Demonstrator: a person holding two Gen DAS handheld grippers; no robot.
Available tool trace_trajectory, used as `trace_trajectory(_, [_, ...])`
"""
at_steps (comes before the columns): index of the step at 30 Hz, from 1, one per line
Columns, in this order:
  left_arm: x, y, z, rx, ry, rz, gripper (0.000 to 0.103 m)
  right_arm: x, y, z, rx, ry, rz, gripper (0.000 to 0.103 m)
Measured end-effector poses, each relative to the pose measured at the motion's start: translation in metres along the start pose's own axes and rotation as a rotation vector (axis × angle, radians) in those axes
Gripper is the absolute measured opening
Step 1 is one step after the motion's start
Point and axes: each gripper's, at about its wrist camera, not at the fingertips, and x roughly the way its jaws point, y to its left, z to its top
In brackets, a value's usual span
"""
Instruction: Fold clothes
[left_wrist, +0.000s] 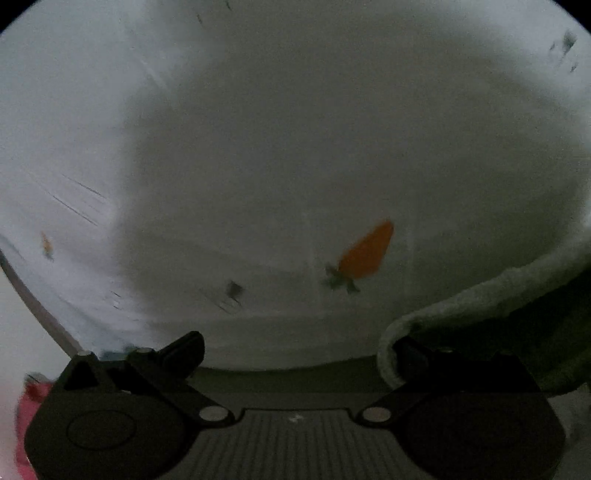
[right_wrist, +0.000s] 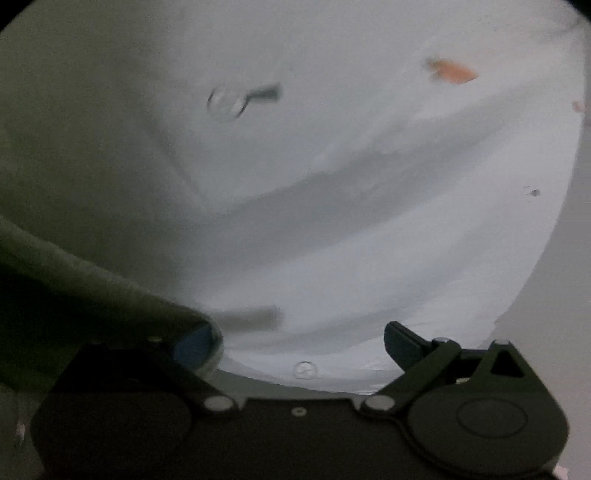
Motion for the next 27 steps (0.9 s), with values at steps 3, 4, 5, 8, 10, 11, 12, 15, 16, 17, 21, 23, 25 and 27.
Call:
trace_trajectory(3, [-0.037, 0.009, -0.004, 0.001, -0.027, -0.006, 0.103, -0.034, -0.009, -0.008, -0.005, -0.031, -0.015, 0.1])
trace_trajectory(4, [-0.05, 0.011, -0.007, 0.001, -0.033, -0.009, 0.103, -0.044, -0.012, -0.013, -0.008, -0.039, -0.019, 0.1])
trace_trajectory(5, [-0.064, 0.015, -0.012, 0.003, -0.04, -0.01, 0.103, -0.052, -0.016, -0.018, -0.009, -0.044, -0.023, 0.1])
trace_trajectory(8, [-0.099, 0.016, -0.031, 0.034, -0.06, -0.014, 0.103, -0.072, -0.024, -0.039, -0.011, -0.045, -0.036, 0.101])
trace_trajectory(10, [-0.118, 0.019, -0.047, 0.051, -0.059, -0.026, 0.103, -0.087, -0.024, -0.053, -0.015, -0.033, -0.043, 0.101])
trace_trajectory(11, [-0.124, 0.02, -0.054, 0.058, -0.053, -0.035, 0.103, -0.093, -0.024, -0.058, -0.017, -0.023, -0.044, 0.101])
trace_trajectory(12, [-0.126, 0.019, -0.062, 0.068, -0.041, -0.043, 0.103, -0.098, -0.024, -0.063, -0.021, -0.01, -0.043, 0.101])
trace_trajectory(15, [-0.13, 0.014, -0.083, 0.101, -0.001, -0.053, 0.103, -0.103, -0.017, -0.084, -0.044, 0.041, -0.019, 0.101])
trace_trajectory(16, [-0.13, 0.012, -0.09, 0.114, 0.01, -0.054, 0.103, -0.103, -0.013, -0.09, -0.053, 0.06, -0.009, 0.101])
trace_trajectory(17, [-0.129, 0.008, -0.096, 0.126, 0.026, -0.056, 0.103, -0.103, -0.01, -0.095, -0.061, 0.08, 0.001, 0.101])
trace_trajectory(21, [-0.118, -0.003, -0.122, 0.169, 0.103, -0.08, 0.103, -0.099, 0.0, -0.117, -0.08, 0.163, 0.054, 0.101])
trace_trajectory(23, [-0.113, -0.009, -0.132, 0.198, 0.145, -0.104, 0.103, -0.096, 0.003, -0.126, -0.079, 0.211, 0.086, 0.101])
trace_trajectory(25, [-0.109, -0.012, -0.14, 0.211, 0.184, -0.125, 0.103, -0.092, 0.004, -0.133, -0.074, 0.261, 0.119, 0.101])
trace_trajectory(27, [-0.115, -0.012, -0.152, 0.212, 0.225, -0.153, 0.103, -0.094, 0.003, -0.139, -0.079, 0.291, 0.139, 0.101])
